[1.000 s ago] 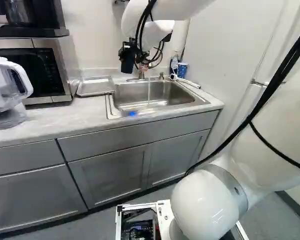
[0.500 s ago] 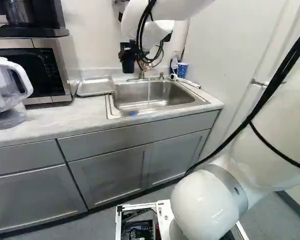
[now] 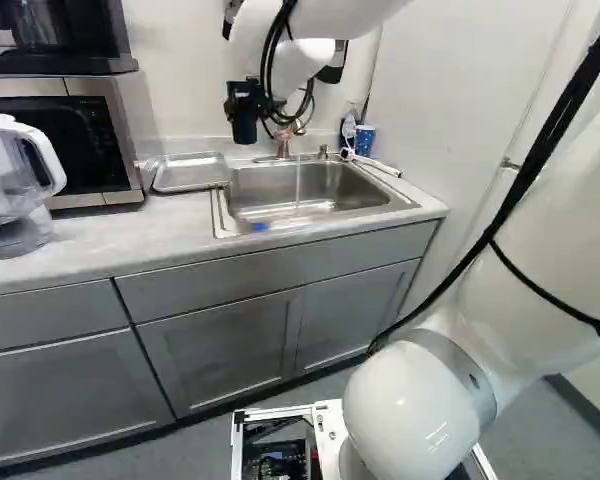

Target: Rinse the cup and place it in the tray

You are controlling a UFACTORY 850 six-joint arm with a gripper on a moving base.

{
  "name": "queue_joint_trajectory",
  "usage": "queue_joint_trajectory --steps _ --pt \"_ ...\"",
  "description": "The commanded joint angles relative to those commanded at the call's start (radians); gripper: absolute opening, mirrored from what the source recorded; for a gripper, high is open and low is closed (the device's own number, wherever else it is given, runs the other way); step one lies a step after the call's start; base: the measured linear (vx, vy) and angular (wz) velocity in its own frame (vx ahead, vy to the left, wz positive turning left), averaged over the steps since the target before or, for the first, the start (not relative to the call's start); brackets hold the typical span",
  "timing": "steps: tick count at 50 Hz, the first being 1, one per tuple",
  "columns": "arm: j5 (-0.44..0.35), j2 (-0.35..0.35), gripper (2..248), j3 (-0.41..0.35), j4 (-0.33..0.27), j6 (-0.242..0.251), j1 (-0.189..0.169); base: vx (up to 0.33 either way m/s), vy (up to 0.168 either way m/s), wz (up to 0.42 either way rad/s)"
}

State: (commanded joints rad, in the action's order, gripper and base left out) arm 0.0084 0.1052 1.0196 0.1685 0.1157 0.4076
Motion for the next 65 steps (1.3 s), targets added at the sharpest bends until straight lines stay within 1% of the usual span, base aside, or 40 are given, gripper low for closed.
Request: queue_joint_trajectory --steps 16,46,56,65 --pt "-0.07 -0.044 121 0.035 0.03 0.0 0.043 0.0 0.0 0.0" --pt "-0.209 -0.189 121 0.12 0.095 0.0 0.108 0.0 0.0 0.0" --pt "-0.247 -0.244 121 0.157 0.114 0.0 0.124 0.0 0.0 0.0" --pt "-0.247 -0.255 121 0.151 0.114 0.0 0.125 0.0 0.0 0.0"
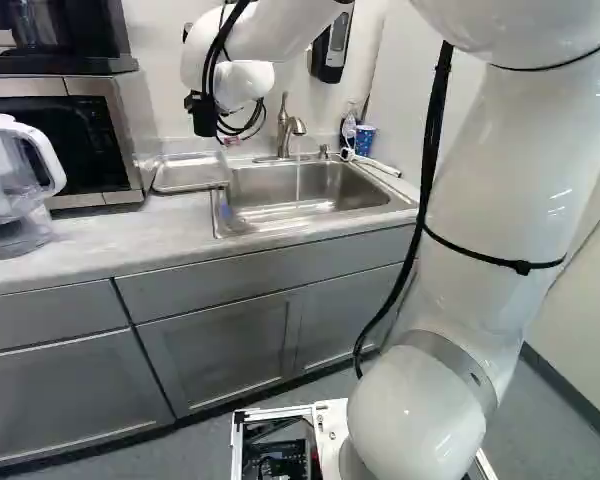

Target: Rinse the cup and place it in the tray

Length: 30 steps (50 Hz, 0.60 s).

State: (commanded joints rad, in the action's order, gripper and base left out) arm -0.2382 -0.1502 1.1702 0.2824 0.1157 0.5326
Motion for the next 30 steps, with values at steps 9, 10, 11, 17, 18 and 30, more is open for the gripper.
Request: queue_joint_trajectory --steps 9,10,11,17,18,30 --pt "0.0 -0.01 121 -0.009 0.0 0.0 0.0 0.0 0.0 0.0" --pt "0.0 -0.011 121 -0.009 0.0 0.0 0.0 0.0 0.0 0.0" --pt "0.0 -0.012 121 -0.01 0.0 0.0 0.0 0.0 0.0 0.0" --pt "0.0 -0.019 121 -0.016 0.0 0.0 0.0 0.0 0.0 0.0" --pt "0.0 -0.02 121 -0.016 0.0 0.0 0.0 0.0 0.0 0.0" --pt "0.0 -0.035 121 -0.026 0.0 0.0 0.0 0.0 0.0 0.0"
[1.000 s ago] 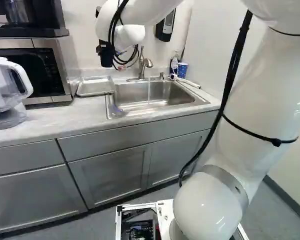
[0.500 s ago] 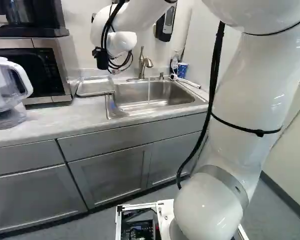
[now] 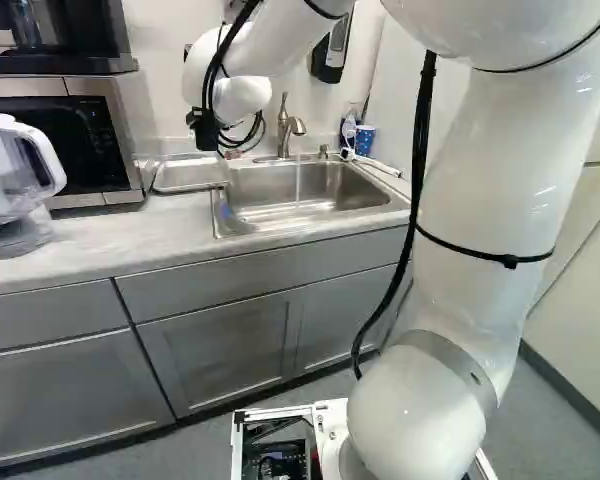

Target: Rinse the cup and place it in the tray

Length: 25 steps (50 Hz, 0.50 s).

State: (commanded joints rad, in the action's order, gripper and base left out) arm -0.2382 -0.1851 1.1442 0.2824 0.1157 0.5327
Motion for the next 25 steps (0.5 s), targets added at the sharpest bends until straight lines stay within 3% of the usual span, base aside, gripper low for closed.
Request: queue_joint_trajectory --steps 25 --pt "0.0 -0.047 121 -0.002 0.0 0.0 0.01 0.0 0.0 0.0"
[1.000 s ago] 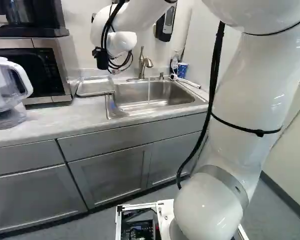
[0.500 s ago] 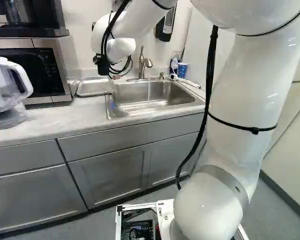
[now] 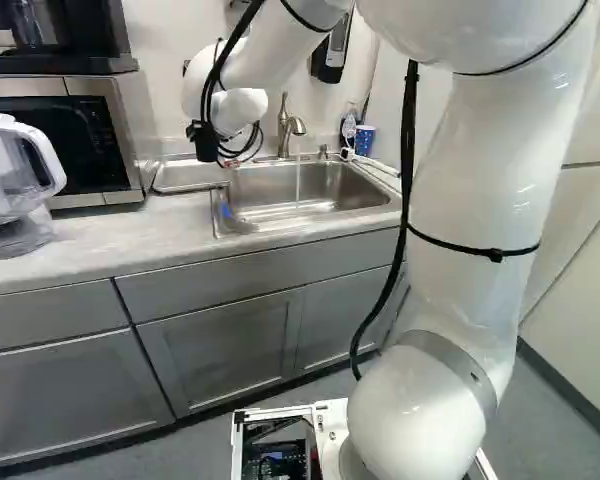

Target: Rinse the cup and place it in the tray

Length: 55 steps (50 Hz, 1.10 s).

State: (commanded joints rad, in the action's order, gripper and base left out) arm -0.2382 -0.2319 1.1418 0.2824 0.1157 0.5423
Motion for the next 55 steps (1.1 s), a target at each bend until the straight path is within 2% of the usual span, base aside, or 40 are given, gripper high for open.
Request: queue_joint_trajectory --steps 34,35,40,41,45,46,50,51,55 --pt "0.0 -0.056 121 -0.005 0.0 0.0 0.007 0.0 0.0 0.0" --pt "0.0 -0.056 128 -0.005 0.0 0.0 0.007 0.0 0.0 0.0" --pt "0.0 -0.056 128 -0.005 0.0 0.0 0.007 0.0 0.0 0.0" --pt "0.0 -0.056 160 -0.005 0.0 0.0 0.007 0.0 0.0 0.0" --pt "0.0 -0.056 160 -0.005 0.0 0.0 0.007 0.0 0.0 0.0" --pt "0.0 -0.056 193 -0.005 0.0 0.0 0.007 0.0 0.0 0.0" --pt "0.0 -0.056 193 -0.005 0.0 0.0 0.007 0.0 0.0 0.0" --pt "0.0 -0.056 229 -0.005 0.0 0.0 0.007 0.0 0.0 0.0" --pt "0.0 -0.056 229 -0.005 0.0 0.0 0.007 0.0 0.0 0.0"
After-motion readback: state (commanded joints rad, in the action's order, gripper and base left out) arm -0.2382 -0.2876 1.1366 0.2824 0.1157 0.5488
